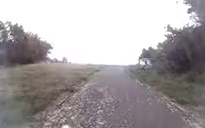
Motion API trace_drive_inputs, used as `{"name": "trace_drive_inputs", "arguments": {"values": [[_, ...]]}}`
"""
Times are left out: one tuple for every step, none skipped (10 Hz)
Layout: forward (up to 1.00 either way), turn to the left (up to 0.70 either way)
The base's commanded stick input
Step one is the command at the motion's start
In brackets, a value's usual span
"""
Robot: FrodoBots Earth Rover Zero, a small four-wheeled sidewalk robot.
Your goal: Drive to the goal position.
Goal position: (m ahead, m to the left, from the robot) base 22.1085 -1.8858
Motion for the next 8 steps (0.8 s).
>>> {"name": "trace_drive_inputs", "arguments": {"values": [[0.85, 0.00], [0.85, -0.04], [0.85, -0.11], [0.85, -0.34], [0.85, -0.34], [0.85, -0.33], [0.85, -0.18], [0.85, -0.02]]}}
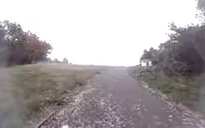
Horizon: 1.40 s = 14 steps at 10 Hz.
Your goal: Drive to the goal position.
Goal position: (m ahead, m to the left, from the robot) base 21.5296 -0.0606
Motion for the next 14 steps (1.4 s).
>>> {"name": "trace_drive_inputs", "arguments": {"values": [[0.85, 0.00], [0.85, 0.00], [0.85, 0.00], [0.85, 0.00], [0.85, 0.00], [0.85, 0.00], [0.85, 0.00], [0.85, 0.00], [0.85, 0.00], [0.85, 0.00], [0.85, 0.00], [0.85, 0.00], [0.85, 0.00], [0.85, 0.00]]}}
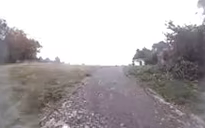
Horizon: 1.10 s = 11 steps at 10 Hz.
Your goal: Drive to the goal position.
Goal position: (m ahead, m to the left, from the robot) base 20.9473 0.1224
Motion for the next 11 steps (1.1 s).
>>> {"name": "trace_drive_inputs", "arguments": {"values": [[0.85, 0.00], [0.85, 0.00], [0.85, -0.34], [0.85, -0.34], [0.85, -0.34], [0.85, -0.34], [0.85, 0.00], [0.85, 0.00], [0.85, 0.00], [0.85, 0.00], [0.85, 0.00]]}}
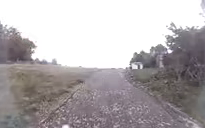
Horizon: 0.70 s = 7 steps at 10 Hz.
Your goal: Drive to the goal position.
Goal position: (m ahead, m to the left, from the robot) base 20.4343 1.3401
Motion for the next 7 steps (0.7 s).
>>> {"name": "trace_drive_inputs", "arguments": {"values": [[0.85, 0.00], [0.85, 0.00], [0.85, 0.00], [0.85, 0.00], [0.85, -0.04], [0.85, -0.09], [0.85, -0.34]]}}
